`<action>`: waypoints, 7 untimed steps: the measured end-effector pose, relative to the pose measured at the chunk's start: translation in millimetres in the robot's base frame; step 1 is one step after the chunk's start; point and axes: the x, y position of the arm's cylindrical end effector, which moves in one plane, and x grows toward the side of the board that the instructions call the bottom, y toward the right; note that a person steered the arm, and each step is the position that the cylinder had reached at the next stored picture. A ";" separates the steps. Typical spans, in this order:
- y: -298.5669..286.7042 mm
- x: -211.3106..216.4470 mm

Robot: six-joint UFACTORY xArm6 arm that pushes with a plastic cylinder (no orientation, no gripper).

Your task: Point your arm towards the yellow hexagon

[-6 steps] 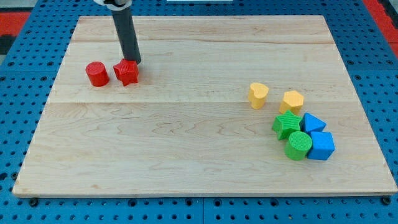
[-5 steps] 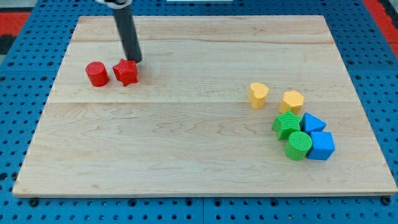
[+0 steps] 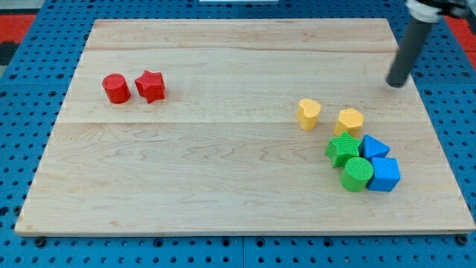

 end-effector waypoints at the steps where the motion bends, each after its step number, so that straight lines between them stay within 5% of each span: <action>1: 27.5 34.0; 3: 26.9 87.9; 7: -59.7 92.7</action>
